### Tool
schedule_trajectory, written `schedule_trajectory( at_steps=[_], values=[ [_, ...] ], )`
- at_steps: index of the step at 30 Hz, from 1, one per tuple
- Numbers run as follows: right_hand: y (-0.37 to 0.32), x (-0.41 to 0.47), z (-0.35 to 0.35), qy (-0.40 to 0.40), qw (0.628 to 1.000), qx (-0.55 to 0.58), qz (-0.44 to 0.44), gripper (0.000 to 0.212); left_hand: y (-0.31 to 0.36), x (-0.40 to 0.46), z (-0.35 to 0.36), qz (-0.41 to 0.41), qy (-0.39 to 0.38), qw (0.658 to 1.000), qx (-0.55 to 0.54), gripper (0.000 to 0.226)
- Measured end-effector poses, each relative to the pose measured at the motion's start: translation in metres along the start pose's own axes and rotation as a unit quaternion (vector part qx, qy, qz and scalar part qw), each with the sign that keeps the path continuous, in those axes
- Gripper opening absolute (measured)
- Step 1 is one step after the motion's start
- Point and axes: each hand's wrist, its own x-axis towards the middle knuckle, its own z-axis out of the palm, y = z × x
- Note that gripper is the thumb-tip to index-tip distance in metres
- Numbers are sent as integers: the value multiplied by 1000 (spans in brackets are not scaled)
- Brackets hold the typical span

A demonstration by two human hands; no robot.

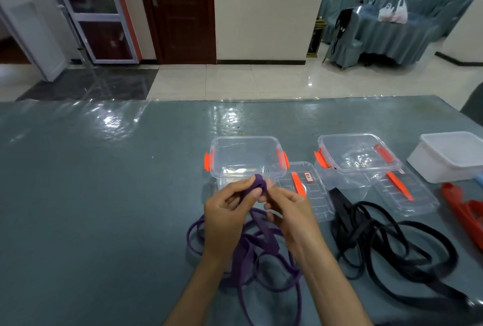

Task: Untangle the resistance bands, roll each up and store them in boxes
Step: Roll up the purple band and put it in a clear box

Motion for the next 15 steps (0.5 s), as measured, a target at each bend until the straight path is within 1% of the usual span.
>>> schedule_trajectory(
  at_steps=[1,3,4,6,8,12,13,15],
  values=[
    [0,1,-1,9,999,-38,-25,25,-1,-1,-3,-2,5,1000,4,29],
    [-1,3,-3,9,993,-72,-98,13,-1,-3,-8,-8,4,1000,6,29],
    [-3,4,-4,-10,987,-78,-140,9,0,-4,-10,-5,-3,1000,9,27],
    [-7,3,-5,-63,975,-79,-196,13,3,-3,-12,19,-15,999,27,26],
    [-10,2,-6,-92,970,-67,-216,16,8,0,-14,44,-22,998,47,29],
    [-15,2,-7,-101,966,-69,-226,19,17,4,-16,62,-41,996,48,28],
    [-16,3,-7,-95,966,-77,-229,18,18,4,-15,61,-46,996,51,28],
    [-18,4,-9,-83,965,-87,-232,18,21,2,-14,30,-43,998,45,30]
  ],
)
